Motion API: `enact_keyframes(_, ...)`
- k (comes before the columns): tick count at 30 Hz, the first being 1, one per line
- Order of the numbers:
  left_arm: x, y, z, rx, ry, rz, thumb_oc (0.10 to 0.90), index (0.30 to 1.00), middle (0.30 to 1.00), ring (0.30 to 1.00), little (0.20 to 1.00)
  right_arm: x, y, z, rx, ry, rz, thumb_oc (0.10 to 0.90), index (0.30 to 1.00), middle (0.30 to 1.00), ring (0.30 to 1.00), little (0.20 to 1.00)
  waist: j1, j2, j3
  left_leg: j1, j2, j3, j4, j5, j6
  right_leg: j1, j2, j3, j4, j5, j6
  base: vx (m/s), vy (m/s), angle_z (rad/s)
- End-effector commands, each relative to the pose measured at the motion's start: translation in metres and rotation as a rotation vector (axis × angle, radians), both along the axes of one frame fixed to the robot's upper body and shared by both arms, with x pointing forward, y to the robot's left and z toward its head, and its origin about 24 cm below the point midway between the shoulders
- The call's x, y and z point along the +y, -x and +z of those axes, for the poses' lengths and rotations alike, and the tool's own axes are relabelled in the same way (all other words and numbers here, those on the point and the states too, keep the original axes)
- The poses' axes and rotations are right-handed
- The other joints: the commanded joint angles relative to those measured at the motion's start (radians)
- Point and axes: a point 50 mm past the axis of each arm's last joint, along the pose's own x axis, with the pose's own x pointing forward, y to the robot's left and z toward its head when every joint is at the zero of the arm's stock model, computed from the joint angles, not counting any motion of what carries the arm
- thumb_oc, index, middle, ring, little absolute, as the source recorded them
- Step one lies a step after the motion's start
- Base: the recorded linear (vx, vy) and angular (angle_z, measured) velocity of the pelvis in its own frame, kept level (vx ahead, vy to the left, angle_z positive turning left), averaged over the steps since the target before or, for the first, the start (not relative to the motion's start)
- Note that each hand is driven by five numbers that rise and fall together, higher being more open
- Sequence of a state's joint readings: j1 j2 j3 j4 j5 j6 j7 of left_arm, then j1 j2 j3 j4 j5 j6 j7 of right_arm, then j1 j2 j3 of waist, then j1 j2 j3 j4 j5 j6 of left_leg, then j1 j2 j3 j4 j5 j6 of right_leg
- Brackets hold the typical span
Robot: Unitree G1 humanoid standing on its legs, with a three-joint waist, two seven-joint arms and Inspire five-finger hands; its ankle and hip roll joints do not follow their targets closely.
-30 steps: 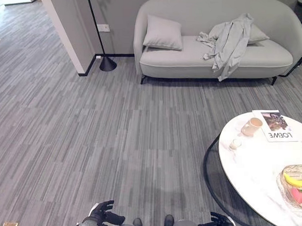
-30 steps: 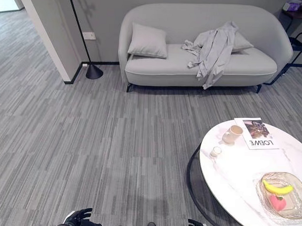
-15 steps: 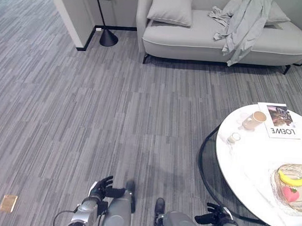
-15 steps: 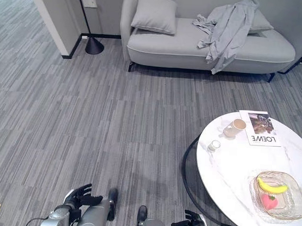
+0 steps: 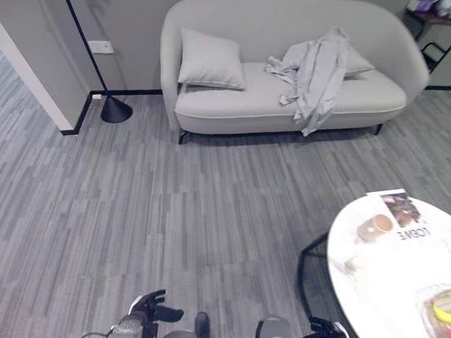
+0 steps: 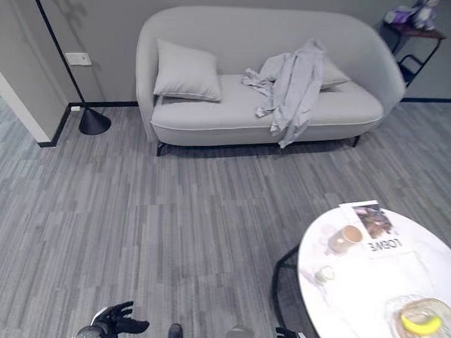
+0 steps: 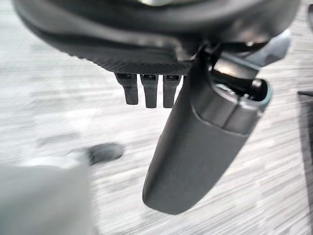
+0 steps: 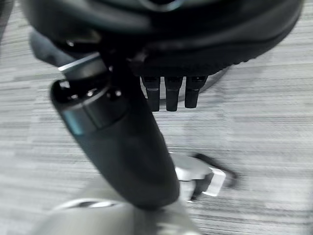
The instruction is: Hang the clothes on the sofa on the clothes rack.
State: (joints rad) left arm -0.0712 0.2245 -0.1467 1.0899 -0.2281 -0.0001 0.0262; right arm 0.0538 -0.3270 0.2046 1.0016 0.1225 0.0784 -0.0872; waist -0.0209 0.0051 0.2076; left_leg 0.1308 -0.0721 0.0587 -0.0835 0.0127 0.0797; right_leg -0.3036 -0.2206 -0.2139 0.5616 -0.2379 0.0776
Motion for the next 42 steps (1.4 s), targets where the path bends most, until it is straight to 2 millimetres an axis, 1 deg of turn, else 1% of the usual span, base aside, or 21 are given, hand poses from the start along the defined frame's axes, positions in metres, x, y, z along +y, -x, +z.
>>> enact_keyframes(1,0.021,0.013,0.002,0.002,-0.062,-0.004,0.8,0.9,0.9,0.9,0.9,-0.005,-0.038,0.017,-0.141,0.031,0.053,0.8,0.9,0.9,0.9,0.9,-0.033,-0.053,0.038,0.062,0.009,0.001,-0.004,-0.139,-0.068,0.1,0.122,0.07,-0.585,0.37,0.052,0.55,-0.116,0.09)
enact_keyframes(8,0.006,0.026,-0.007,0.053,-0.037,-0.032,0.8,0.9,0.9,0.9,0.9,-0.015,-0.023,0.016,-0.112,0.05,0.044,0.8,0.9,0.9,0.9,0.9,-0.051,-0.055,0.013,0.141,0.048,-0.056,0.051,-0.159,-0.098,0.151,0.158,0.1,-0.613,0.405,0.033,0.47,-0.168,0.79)
enact_keyframes(12,0.004,0.026,-0.007,0.039,-0.021,-0.001,0.8,0.9,0.9,0.9,0.9,-0.02,-0.017,0.016,-0.103,0.056,0.027,0.8,0.9,0.9,0.9,0.9,-0.022,-0.071,0.03,-0.037,0.076,-0.049,0.587,-0.018,-0.143,0.295,0.188,0.088,-0.643,0.332,-0.027,0.4,-0.338,0.62)
enact_keyframes(13,0.007,0.023,-0.005,0.031,-0.044,-0.003,0.8,0.9,0.9,0.9,0.9,-0.026,-0.02,0.018,-0.105,0.079,0.002,0.8,0.9,0.9,0.9,0.9,0.01,-0.101,0.059,-0.196,0.059,-0.054,0.813,0.018,-0.141,0.354,0.182,0.112,-0.649,0.291,-0.052,0.48,-0.41,0.2)
enact_keyframes(14,0.007,0.02,-0.004,0.018,-0.042,0.014,0.8,0.9,0.9,0.9,0.9,-0.029,-0.019,0.018,-0.092,0.092,-0.006,0.8,0.9,0.9,0.9,0.9,0.027,-0.099,0.068,-0.285,0.066,-0.029,0.808,-0.028,-0.125,0.384,0.192,0.117,-0.649,0.272,-0.058,0.73,-0.276,-0.22)
enact_keyframes(15,0.003,0.016,-0.001,-0.022,-0.018,0.024,0.8,0.9,0.9,0.9,0.9,-0.03,-0.015,0.016,-0.075,0.097,-0.009,0.8,0.9,0.9,0.9,0.9,0.068,-0.092,0.066,-0.34,0.037,-0.004,0.467,-0.048,-0.1,0.435,0.188,0.135,-0.649,0.236,-0.043,0.85,-0.022,-0.38)
enact_keyframes(16,0.004,0.011,0.003,-0.051,-0.026,0.011,0.8,0.9,0.9,0.9,0.9,-0.033,-0.02,0.018,-0.084,0.116,-0.001,0.8,0.9,0.9,0.9,0.9,0.095,-0.063,0.056,-0.332,0.049,0.001,0.105,0.043,-0.115,0.478,0.211,0.133,-0.649,0.199,-0.035,0.85,0.031,-0.77)
enact_keyframes(18,0.007,0.011,0.005,-0.069,-0.038,0.014,0.8,0.9,0.9,0.9,0.9,-0.037,-0.022,0.02,-0.07,0.142,0.034,0.8,0.9,0.9,0.9,0.9,0.11,-0.048,0.033,-0.313,0.061,0.012,-0.001,0.065,-0.123,0.525,0.221,0.139,-0.649,0.163,-0.025,0.61,0.034,-1.03)
enact_keyframes(20,0.01,0.014,0.005,-0.064,-0.028,0.055,0.8,0.9,0.9,0.9,0.9,-0.027,-0.027,0.018,-0.08,0.119,0.073,0.8,0.9,0.9,0.9,0.9,0.125,-0.048,0.005,-0.234,0.05,0.025,0.006,0.103,-0.102,0.506,0.158,0.124,-0.493,0.188,0.004,0.55,0.098,-1.46)
enact_keyframes(24,0.021,0.017,0.005,-0.042,-0.055,0.062,0.8,0.9,0.9,0.9,0.9,-0.021,-0.04,0.023,-0.135,0.106,0.075,0.8,0.9,0.9,0.9,0.9,0.098,-0.029,0.021,-0.107,0.078,0.079,-0.004,0.014,-0.066,0.258,0.014,0.02,0.009,0.302,0.044,0.43,0.014,-1.14)
enact_keyframes(25,0.03,0.012,0.01,-0.064,-0.085,0.072,0.8,0.9,0.9,0.9,0.9,-0.02,-0.043,0.024,-0.147,0.1,0.055,0.8,0.9,0.9,0.9,0.9,0.101,-0.035,0.031,-0.045,0.108,0.092,-0.004,-0.055,-0.09,0.229,-0.117,-0.039,-0.192,0.273,0.043,0.45,-0.215,-0.27)
enact_keyframes(27,0.032,0.013,0.01,-0.067,-0.088,0.081,0.8,0.9,0.9,0.9,0.9,-0.022,-0.045,0.026,-0.158,0.1,0.036,0.8,0.9,0.9,0.9,0.9,0.1,-0.035,0.034,-0.041,0.124,0.099,-0.004,-0.056,-0.099,0.239,-0.122,-0.052,-0.309,0.302,0.044,0.36,-0.355,-0.09)
enact_keyframes(28,0.034,0.013,0.01,-0.062,-0.098,0.087,0.8,0.9,0.9,0.9,0.9,-0.026,-0.048,0.028,-0.165,0.108,0.018,0.8,0.9,0.9,0.9,0.9,0.088,-0.049,0.046,-0.02,0.138,0.088,-0.004,-0.081,-0.126,0.208,-0.124,-0.02,-0.521,0.377,0.084,0.39,-0.495,0.22)
enact_keyframes(31,0.041,0.022,0.007,-0.015,-0.145,0.083,0.8,0.9,0.9,0.9,0.9,-0.034,-0.04,0.027,-0.135,0.138,0.004,0.8,0.9,0.9,0.9,0.9,0.059,-0.065,0.053,0.021,0.174,0.081,-0.004,-0.11,-0.159,0.153,-0.11,0.067,-0.648,0.468,0.139,0.35,-0.469,0.31)
enact_keyframes(33,0.036,0.008,0.012,-0.081,-0.116,0.082,0.8,0.9,0.9,0.9,0.9,-0.039,-0.025,0.023,-0.098,0.139,-0.002,0.8,0.9,0.9,0.9,0.9,0.035,-0.071,0.042,0.039,0.242,0.036,0.021,-0.085,-0.183,0.17,-0.061,0.089,-0.561,0.406,0.112,0.43,-0.9,0.77)
enact_keyframes(34,0.033,0.008,0.012,-0.097,-0.084,0.124,0.8,0.9,0.9,0.9,0.9,-0.047,-0.018,0.025,-0.099,0.149,-0.012,0.8,0.9,0.9,0.9,0.9,0.024,-0.065,0.043,-0.033,0.31,0.033,0.213,0.005,-0.191,0.246,-0.001,0.033,-0.585,0.357,0.061,0.26,-0.851,0.62)
enact_keyframes(35,0.033,0.008,0.012,-0.097,-0.084,0.124,0.8,0.9,0.9,0.9,0.9,-0.047,-0.018,0.025,-0.099,0.149,-0.012,0.8,0.9,0.9,0.9,0.9,0.022,-0.067,0.041,-0.037,0.308,0.031,0.213,0.006,-0.191,0.245,-0.002,0.032,-0.585,0.358,0.061,0.23,-0.958,0.95)
enact_keyframes(37,0.035,0.013,0.011,-0.083,-0.079,0.141,0.8,0.9,0.9,0.9,0.9,-0.054,-0.004,0.023,-0.055,0.171,-0.02,0.8,0.9,0.9,0.9,0.9,0.021,-0.084,0.053,-0.112,0.394,0.131,0.475,0.047,-0.163,0.355,0.065,-0.01,-0.639,0.298,0.005,0.18,-0.677,0.64)
enact_keyframes(38,0.035,0.012,0.012,-0.089,-0.079,0.144,0.8,0.9,0.9,0.9,0.9,-0.057,-0.004,0.024,-0.051,0.186,-0.022,0.8,0.9,0.9,0.9,0.9,0.034,-0.093,0.061,-0.16,0.361,0.139,0.541,0.023,-0.142,0.364,0.068,-0.006,-0.645,0.295,-0.012,0.13,-0.418,-0.01)
enact_keyframes(39,0.028,0.011,0.01,-0.09,-0.058,0.149,0.8,0.9,0.9,0.9,0.9,-0.061,-0.009,0.027,-0.057,0.202,-0.022,0.8,0.9,0.9,0.9,0.9,0.053,-0.091,0.064,-0.236,0.219,0.091,0.528,-0.069,-0.122,0.38,0.07,0.006,-0.649,0.285,-0.007,0.03,-0.221,-0.31)
enact_keyframes(42,0.021,0.012,0.007,-0.075,-0.051,0.127,0.8,0.9,0.9,0.9,0.9,-0.063,-0.009,0.028,-0.072,0.201,-0.048,0.8,0.9,0.9,0.9,0.9,0.053,-0.084,0.046,-0.241,0.155,0.133,0.371,-0.076,-0.111,0.388,0.076,0.0,-0.649,0.278,0.005,0.13,-0.101,-0.37)
